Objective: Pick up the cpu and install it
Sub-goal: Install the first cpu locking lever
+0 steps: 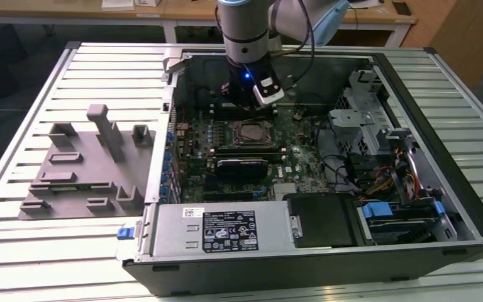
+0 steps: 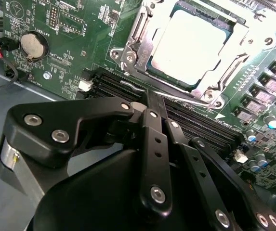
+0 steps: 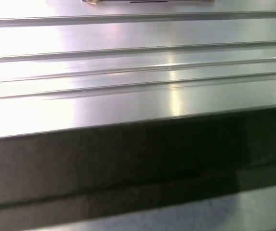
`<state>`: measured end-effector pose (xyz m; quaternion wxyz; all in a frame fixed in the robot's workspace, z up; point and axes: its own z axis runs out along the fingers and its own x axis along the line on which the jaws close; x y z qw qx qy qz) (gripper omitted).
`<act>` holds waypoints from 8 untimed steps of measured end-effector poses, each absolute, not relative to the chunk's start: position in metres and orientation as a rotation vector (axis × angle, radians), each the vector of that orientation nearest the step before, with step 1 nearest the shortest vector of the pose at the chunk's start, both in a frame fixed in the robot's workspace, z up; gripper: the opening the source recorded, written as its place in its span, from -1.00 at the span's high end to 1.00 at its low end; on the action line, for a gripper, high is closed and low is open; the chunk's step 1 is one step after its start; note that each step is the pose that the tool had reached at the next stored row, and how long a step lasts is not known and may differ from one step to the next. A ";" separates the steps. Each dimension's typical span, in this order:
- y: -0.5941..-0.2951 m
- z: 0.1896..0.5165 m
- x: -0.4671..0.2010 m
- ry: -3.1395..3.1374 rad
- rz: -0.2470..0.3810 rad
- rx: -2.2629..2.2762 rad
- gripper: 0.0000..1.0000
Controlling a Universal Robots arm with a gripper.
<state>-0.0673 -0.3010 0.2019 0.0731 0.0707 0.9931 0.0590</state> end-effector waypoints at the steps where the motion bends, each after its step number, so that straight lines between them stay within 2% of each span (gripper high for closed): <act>1: -0.301 0.202 -0.067 2.982 0.176 0.221 0.79; 8: -0.301 0.201 -0.067 2.977 0.172 0.264 0.79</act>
